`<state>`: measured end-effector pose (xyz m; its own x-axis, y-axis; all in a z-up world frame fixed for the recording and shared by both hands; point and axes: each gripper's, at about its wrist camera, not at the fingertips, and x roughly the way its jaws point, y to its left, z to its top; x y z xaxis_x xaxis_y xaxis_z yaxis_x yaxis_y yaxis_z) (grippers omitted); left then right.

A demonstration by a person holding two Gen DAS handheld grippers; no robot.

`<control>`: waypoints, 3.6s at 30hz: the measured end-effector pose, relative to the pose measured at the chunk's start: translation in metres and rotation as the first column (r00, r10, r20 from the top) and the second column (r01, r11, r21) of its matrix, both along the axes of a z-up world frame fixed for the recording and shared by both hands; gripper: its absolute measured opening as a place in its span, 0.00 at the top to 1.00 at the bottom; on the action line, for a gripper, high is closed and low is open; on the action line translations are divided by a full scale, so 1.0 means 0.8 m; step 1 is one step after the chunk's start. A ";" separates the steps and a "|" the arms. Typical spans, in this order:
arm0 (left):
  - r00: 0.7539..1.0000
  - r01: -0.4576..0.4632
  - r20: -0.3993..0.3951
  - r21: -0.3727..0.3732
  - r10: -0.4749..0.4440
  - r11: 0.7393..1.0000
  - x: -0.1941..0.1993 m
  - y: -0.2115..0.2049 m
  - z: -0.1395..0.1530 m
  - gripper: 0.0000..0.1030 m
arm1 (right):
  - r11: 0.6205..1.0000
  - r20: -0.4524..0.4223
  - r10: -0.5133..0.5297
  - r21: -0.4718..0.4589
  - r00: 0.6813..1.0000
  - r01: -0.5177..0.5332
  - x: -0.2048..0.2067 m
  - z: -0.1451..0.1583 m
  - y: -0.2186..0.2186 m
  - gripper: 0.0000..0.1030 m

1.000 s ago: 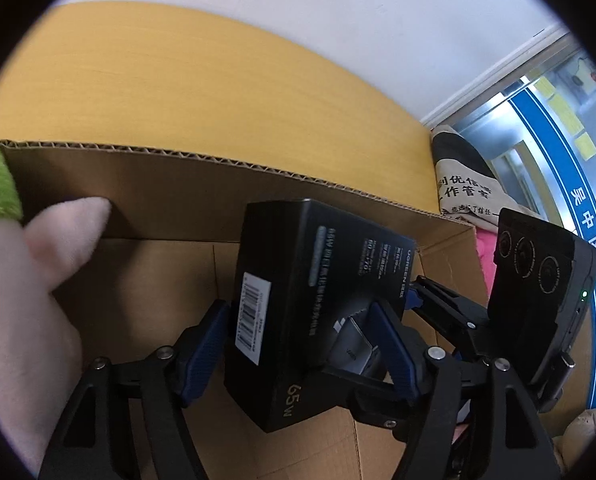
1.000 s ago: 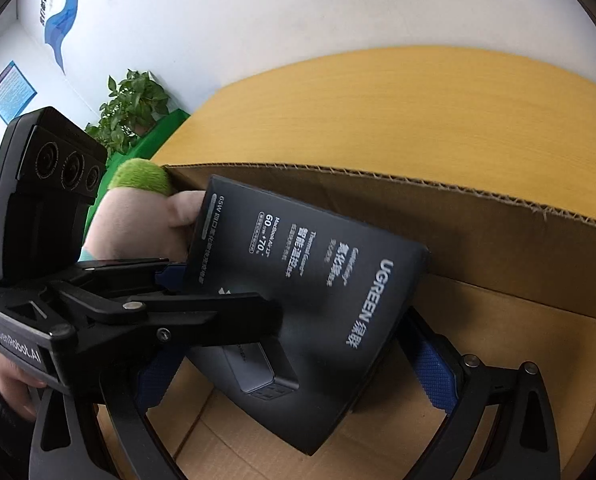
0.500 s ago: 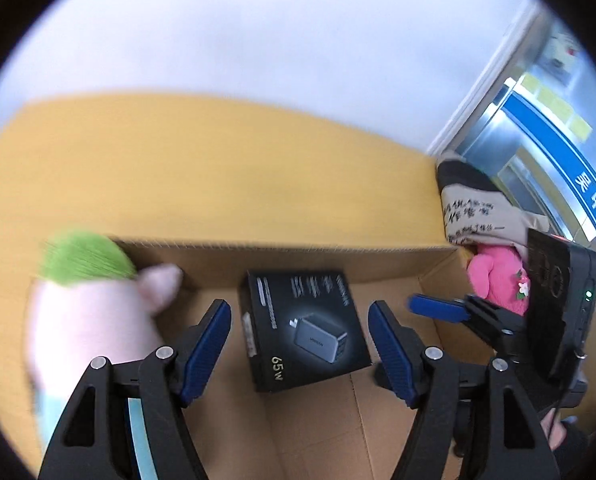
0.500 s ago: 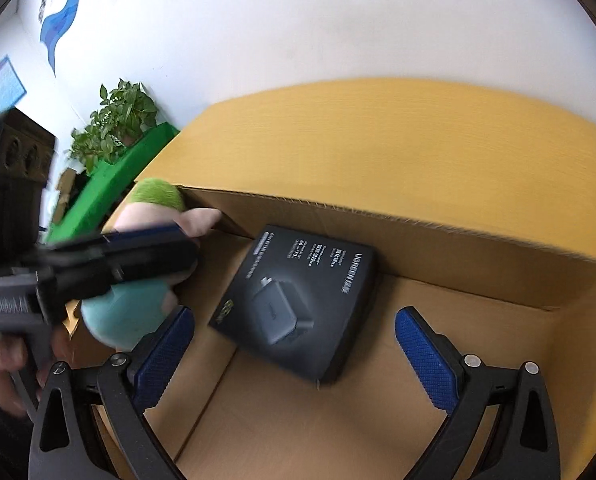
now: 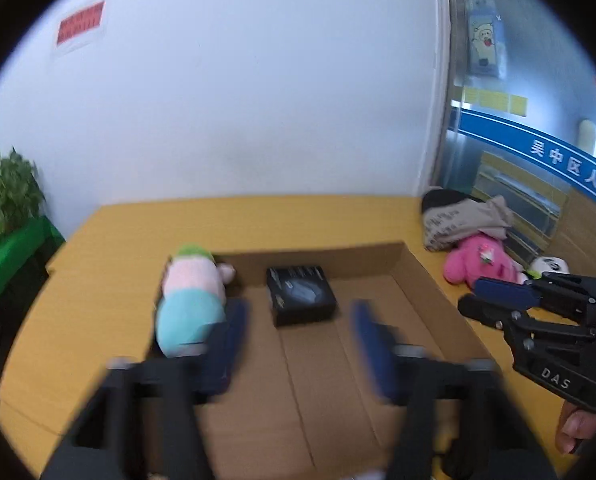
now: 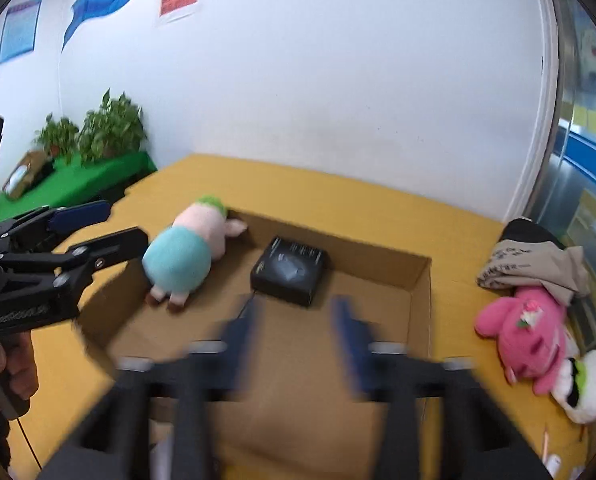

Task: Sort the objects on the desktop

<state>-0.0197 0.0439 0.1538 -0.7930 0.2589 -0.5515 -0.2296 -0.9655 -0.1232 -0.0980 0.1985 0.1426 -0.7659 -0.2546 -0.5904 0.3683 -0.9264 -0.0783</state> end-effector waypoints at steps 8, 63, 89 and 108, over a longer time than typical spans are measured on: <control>0.998 -0.044 -0.040 0.039 0.045 0.998 0.075 0.011 -0.012 0.21 | 0.999 -0.052 -0.017 0.038 0.999 0.019 0.096 -0.004 -0.019 0.00; 0.927 0.153 0.353 -0.046 -0.127 0.987 0.116 0.060 -0.223 0.36 | 0.950 0.319 -0.185 -0.184 0.930 0.252 0.164 -0.160 0.100 0.00; 0.937 0.209 0.281 0.032 -0.209 0.977 0.205 0.014 -0.186 0.95 | 0.977 0.362 -0.120 -0.122 0.924 0.174 0.167 -0.170 0.055 0.00; 0.929 0.241 0.292 -0.006 -0.229 0.971 0.220 0.026 -0.198 0.44 | 0.989 0.394 -0.066 -0.099 0.917 0.113 0.198 -0.176 0.014 0.00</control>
<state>0.1565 0.0643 -0.0047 -0.5189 0.3910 -0.7602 -0.4112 -0.8938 -0.1791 0.0602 0.2097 0.0017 -0.5049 -0.2811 -0.8161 0.2627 -0.9507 0.1649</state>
